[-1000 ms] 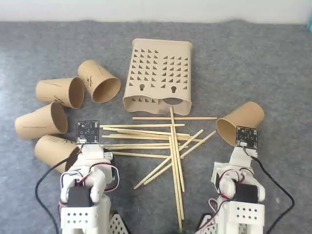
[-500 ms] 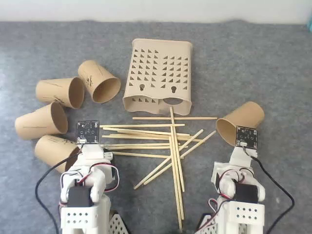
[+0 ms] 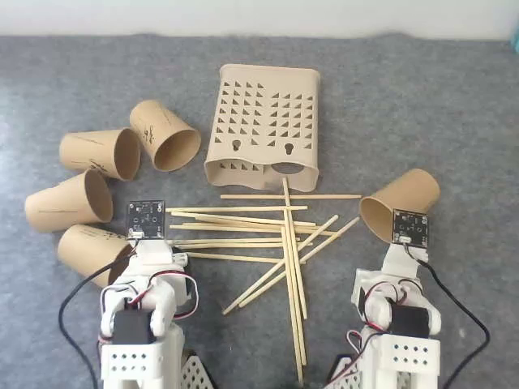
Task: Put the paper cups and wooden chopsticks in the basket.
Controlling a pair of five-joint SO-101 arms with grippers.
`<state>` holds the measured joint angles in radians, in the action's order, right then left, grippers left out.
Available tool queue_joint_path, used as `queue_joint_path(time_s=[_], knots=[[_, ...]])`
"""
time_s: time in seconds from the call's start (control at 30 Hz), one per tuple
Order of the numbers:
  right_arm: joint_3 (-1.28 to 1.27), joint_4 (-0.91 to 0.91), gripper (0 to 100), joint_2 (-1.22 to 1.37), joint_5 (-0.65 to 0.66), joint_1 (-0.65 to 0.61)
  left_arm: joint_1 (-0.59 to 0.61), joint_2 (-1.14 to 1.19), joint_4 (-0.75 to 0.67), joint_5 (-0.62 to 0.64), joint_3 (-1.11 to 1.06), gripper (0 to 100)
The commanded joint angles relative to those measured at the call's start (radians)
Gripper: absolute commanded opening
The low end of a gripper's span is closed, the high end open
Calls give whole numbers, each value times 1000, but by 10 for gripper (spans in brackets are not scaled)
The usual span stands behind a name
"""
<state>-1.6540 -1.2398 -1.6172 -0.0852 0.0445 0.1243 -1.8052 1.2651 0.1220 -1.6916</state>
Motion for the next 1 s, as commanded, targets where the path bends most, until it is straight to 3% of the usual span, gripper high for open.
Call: queue_joint_path(time_s=[0.0, 0.43, 0.97], knots=[[9, 4, 8, -5, -11, -2, -5, -17, 0, 5, 7, 12], [9, 4, 8, -5, -11, -2, -66, -17, 0, 5, 7, 12], [14, 4, 9, -5, -8, 4, -48, -17, 2, 2, 16, 12]])
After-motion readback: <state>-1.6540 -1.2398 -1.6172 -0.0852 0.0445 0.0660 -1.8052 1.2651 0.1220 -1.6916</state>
